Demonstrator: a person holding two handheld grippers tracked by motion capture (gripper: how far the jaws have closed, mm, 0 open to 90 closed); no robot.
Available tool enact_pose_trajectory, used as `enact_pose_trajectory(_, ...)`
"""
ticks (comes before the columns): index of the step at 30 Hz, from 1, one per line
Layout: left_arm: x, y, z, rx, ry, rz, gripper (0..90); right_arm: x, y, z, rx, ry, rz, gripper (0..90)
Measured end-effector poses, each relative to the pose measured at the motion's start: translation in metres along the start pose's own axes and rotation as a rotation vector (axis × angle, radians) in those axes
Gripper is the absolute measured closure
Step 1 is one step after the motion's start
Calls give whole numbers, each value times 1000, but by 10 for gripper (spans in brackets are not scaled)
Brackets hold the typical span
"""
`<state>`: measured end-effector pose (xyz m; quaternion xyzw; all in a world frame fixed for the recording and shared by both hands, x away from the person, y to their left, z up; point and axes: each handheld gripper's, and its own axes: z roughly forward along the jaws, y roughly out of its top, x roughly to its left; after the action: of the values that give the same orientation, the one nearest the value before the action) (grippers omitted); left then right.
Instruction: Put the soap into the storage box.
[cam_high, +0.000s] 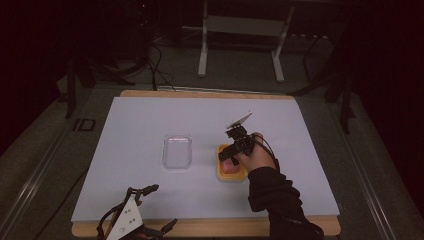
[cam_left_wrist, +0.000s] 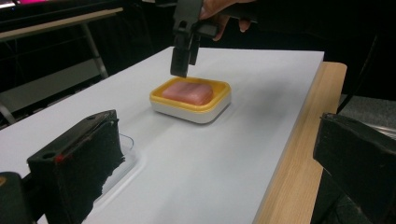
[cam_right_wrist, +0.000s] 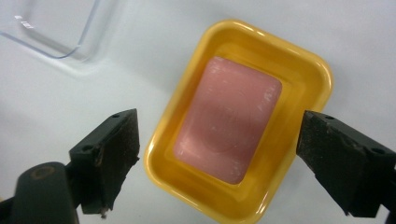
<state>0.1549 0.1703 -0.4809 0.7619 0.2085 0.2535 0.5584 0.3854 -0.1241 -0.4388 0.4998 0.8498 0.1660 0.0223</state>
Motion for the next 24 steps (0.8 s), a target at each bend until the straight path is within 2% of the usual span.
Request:
enact_pose_trajectory(4,0,0,0,2,1,-4,17,-2,-8,-5,-50,-13,-55,132)
enact_pose_trajectory(7,1,-1,1,4,0,-3,17,-4,-14,-10,-81,2,-85,135)
enact_pose_trajectory(11,1,-1,2,6,-1,-3,17,-7,-21,-20,-123,22,-95,139)
enact_pose_trajectory(16,2,-1,1,8,4,-5,17,-10,-34,-23,-155,10,-171,138)
enact_pose_trajectory(24,1,-2,2,12,4,-4,17,-17,-56,-26,-202,35,-224,136)
